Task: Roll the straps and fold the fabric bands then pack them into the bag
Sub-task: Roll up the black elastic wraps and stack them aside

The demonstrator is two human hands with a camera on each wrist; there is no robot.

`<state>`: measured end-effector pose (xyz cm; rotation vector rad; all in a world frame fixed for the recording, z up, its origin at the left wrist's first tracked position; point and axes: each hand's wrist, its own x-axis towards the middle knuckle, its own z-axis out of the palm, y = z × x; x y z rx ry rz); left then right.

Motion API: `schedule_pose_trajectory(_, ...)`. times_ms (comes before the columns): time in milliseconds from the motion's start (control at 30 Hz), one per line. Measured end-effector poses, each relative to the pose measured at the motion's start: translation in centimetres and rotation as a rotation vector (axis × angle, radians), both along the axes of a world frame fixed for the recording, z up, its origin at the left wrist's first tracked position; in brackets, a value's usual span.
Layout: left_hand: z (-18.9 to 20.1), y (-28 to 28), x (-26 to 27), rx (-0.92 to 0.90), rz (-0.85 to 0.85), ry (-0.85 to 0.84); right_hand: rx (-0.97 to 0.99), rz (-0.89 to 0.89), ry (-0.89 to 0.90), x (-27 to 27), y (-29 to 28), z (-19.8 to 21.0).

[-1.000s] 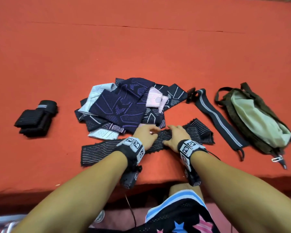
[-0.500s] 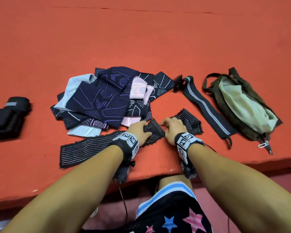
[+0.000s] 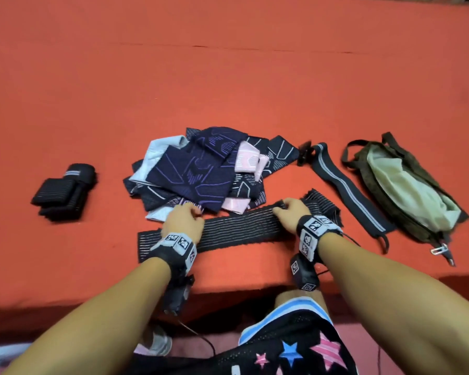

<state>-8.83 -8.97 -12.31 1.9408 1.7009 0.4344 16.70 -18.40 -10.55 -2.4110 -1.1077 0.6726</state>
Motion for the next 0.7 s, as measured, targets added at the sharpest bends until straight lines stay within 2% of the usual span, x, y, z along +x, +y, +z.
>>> schedule_pose_trajectory(67, -0.6, -0.1, -3.0, -0.004, 0.091, 0.242, -0.053, -0.041, -0.024, 0.3, -0.3, 0.0)
schedule_pose_trajectory(100, -0.7, -0.5, -4.3, -0.023, 0.143, 0.303, -0.076, -0.053, -0.039, 0.1, -0.5, 0.0)
schedule_pose_trajectory(233, -1.4, -0.6, -6.7, -0.115, 0.280, 0.293, -0.097, -0.109, -0.051, -0.8, -1.1, -0.1)
schedule_pose_trajectory(300, -1.5, -0.2, -7.6, -0.174, 0.275, 0.309, -0.111, -0.129, -0.060, -1.3, -1.4, -0.1)
schedule_pose_trajectory(400, -1.3, -0.2, -8.0, -0.223, 0.220, 0.354, -0.234, -0.117, -0.082, -1.1, -2.1, 0.4)
schedule_pose_trajectory(467, -1.0, -0.4, -7.8, -0.226, 0.173, 0.280, -0.298, -0.122, -0.078, -0.6, -2.5, 0.5)
schedule_pose_trajectory(533, -0.7, -0.3, -7.6, -0.197, 0.157, 0.123, -0.316, -0.115, -0.094, -0.1, -2.7, 0.7)
schedule_pose_trajectory(700, -0.4, -0.4, -8.8, -0.237, 0.260, -0.078, -0.313, -0.084, -0.243, -1.4, -3.0, 0.6)
